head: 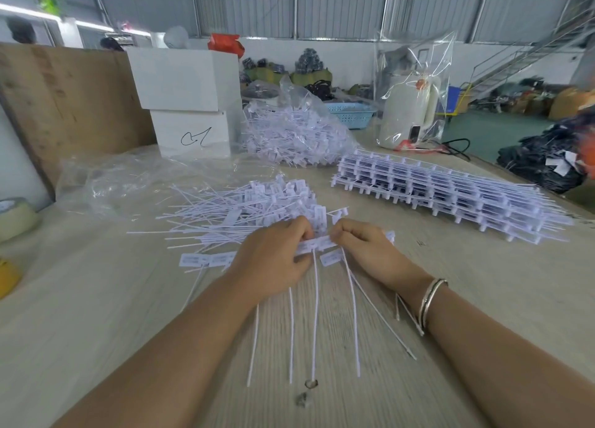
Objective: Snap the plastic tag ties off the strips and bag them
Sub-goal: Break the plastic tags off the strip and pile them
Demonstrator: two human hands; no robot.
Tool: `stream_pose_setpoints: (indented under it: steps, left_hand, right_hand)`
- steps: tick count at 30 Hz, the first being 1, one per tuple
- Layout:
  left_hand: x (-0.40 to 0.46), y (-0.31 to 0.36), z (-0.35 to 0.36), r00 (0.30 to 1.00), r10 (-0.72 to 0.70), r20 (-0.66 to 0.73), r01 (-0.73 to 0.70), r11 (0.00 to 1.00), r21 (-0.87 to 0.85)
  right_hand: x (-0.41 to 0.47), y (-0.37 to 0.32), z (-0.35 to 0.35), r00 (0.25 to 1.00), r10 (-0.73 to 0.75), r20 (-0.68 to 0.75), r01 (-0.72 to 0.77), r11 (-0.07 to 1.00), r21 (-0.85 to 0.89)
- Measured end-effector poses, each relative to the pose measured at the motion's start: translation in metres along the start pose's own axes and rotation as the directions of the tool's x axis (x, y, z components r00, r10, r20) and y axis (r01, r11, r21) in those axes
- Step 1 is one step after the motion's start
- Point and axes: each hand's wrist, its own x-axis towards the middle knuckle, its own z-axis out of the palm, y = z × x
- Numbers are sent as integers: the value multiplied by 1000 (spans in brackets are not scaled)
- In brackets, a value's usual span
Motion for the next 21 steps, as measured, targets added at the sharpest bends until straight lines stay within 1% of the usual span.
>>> stream_pose_setpoints:
  steps: [3, 5, 7, 10, 14, 16, 19, 20, 21]
  left_hand:
    - [0, 1, -1, 997, 26, -70, -24, 999, 29]
    - [-1, 1, -1, 997, 41, -73, -38, 999, 31]
    - [-1, 1, -1, 997, 46, -57, -45, 999, 21]
    - [-1, -2, 1, 998, 48, -47, -48, 999, 16]
    - [-2, -5, 2, 999, 27, -40, -27, 1000, -6]
    - [-2, -5, 1, 1000, 21, -20, -22, 998, -53]
    - [-3, -5, -1, 999, -15, 38, 25, 959, -282]
    - [-3, -5, -2, 998, -20, 63, 40, 945, -324]
    - [-3, -7, -2, 997, -15, 73, 38, 944, -327]
  right_hand:
    - [-1, 2, 2, 997, -17, 77, 20, 999, -31]
    - [-1, 2, 1, 995, -31, 92, 33, 999, -17]
    - [-1, 0, 1, 993, -52, 106, 49, 998, 34]
    - [-1, -1, 1, 993, -64, 95, 58, 996, 61]
    - [-1, 0, 2, 994, -78, 70, 79, 997, -21]
    - [0, 1, 3, 993, -109, 45, 113, 988, -108]
    - [0, 0, 3, 985, -170, 29, 172, 961, -215]
    - [0, 0, 3, 984, -179, 24, 180, 955, -234]
    - [-1, -1, 3, 984, -179, 17, 177, 952, -249]
